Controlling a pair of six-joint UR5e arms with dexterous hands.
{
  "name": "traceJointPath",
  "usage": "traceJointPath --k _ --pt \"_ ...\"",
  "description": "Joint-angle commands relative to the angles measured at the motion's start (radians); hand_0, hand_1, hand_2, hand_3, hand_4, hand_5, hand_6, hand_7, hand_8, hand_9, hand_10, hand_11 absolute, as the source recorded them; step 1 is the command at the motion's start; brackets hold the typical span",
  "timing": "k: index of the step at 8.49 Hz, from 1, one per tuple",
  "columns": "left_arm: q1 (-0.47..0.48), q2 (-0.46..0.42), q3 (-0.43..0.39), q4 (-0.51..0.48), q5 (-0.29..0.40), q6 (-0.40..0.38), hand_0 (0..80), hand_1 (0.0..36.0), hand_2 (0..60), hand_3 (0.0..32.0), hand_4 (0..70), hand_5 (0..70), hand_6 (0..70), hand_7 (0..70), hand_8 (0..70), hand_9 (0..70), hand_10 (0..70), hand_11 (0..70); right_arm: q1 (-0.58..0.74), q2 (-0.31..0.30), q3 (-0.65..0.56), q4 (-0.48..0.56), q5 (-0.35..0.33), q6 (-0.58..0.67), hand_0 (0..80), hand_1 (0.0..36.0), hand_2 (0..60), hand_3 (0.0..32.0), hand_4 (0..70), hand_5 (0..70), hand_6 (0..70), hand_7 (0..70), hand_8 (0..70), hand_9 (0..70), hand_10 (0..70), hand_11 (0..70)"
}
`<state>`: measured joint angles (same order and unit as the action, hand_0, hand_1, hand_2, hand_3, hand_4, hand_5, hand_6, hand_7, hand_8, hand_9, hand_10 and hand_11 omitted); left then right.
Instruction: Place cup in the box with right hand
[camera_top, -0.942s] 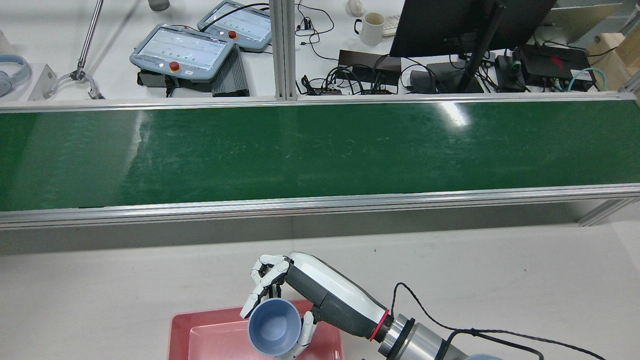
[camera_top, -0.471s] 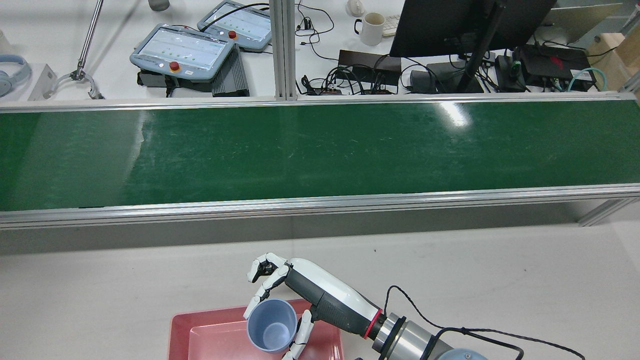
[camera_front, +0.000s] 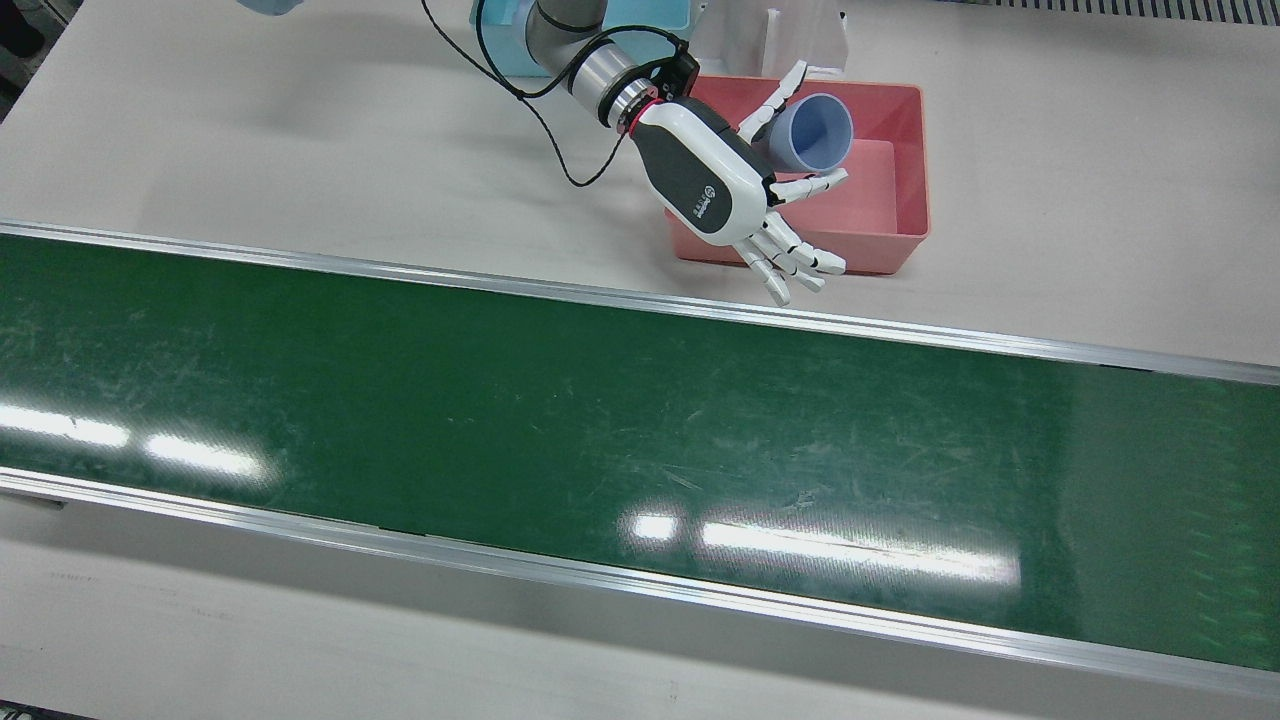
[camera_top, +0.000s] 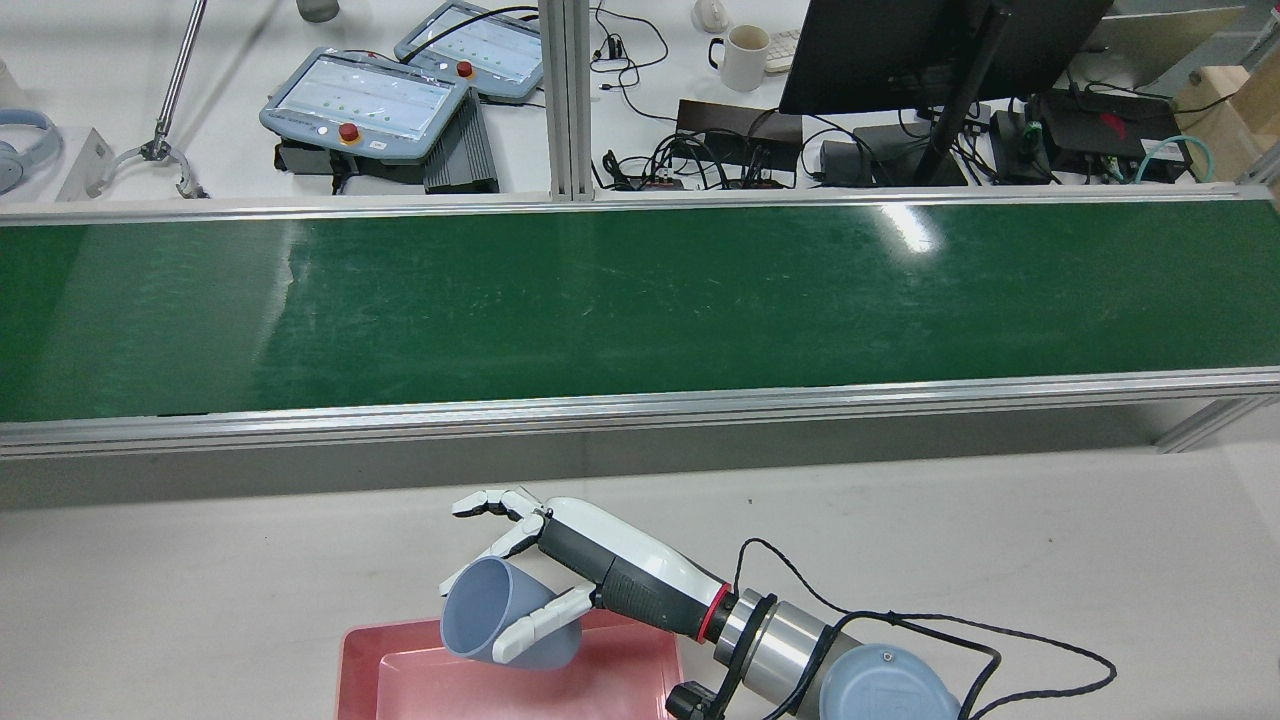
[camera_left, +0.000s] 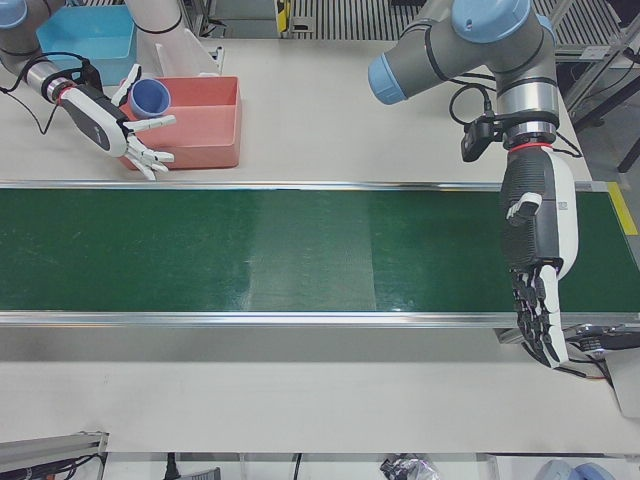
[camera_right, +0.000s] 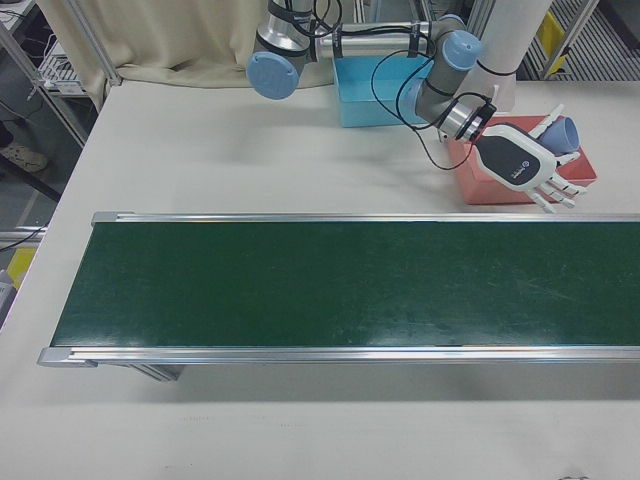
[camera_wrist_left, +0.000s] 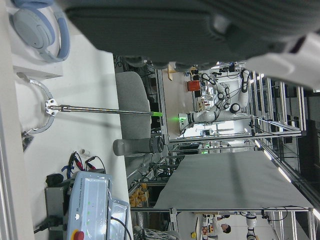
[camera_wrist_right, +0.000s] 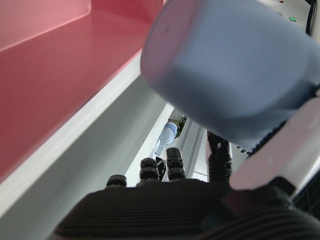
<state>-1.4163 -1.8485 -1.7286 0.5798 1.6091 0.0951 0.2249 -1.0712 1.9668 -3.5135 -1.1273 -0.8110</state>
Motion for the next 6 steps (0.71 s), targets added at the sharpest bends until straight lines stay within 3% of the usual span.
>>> traceJointPath --k 1,2,3,4,6 --pt "-0.001 0.0 0.001 0.0 0.0 0.0 0.0 0.0 0.0 0.0 0.0 0.0 0.0 0.0 0.0 0.0 0.0 0.0 0.027 0.002 0.009 -0.001 -0.011 0.01 0.0 0.0 0.0 32.0 24.7 0.0 0.0 27.0 4.8 9.2 0.0 0.0" --pt "0.0 0.0 0.001 0.0 0.0 0.0 0.0 0.0 0.0 0.0 0.0 0.0 0.0 0.0 0.0 0.0 0.0 0.0 0.027 0.002 0.012 -0.001 -0.011 0.013 0.0 0.0 0.0 25.6 34.0 0.0 1.1 31.9 6.5 11.7 0.0 0.0" --pt "-0.001 0.0 0.0 0.0 0.0 0.0 0.0 0.0 0.0 0.0 0.0 0.0 0.0 0.0 0.0 0.0 0.0 0.0 0.027 -0.001 0.026 -0.002 -0.009 0.013 17.7 0.0 0.0 1.8 51.1 0.0 6.9 44.5 10.9 18.3 0.0 0.0" --pt "-0.001 0.0 0.0 0.0 0.0 0.0 0.0 0.0 0.0 0.0 0.0 0.0 0.0 0.0 0.0 0.0 0.0 0.0 0.039 -0.007 0.046 -0.004 -0.008 0.013 40.6 1.0 0.0 0.0 63.3 0.2 12.6 57.8 16.1 26.1 2.3 2.3" --pt "0.0 0.0 0.001 0.0 0.0 0.0 0.0 0.0 0.0 0.0 0.0 0.0 0.0 0.0 0.0 0.0 0.0 0.0 0.114 -0.027 0.079 -0.002 -0.003 0.029 43.7 2.5 0.0 0.0 62.4 0.9 13.4 60.8 17.3 27.9 2.6 2.8"
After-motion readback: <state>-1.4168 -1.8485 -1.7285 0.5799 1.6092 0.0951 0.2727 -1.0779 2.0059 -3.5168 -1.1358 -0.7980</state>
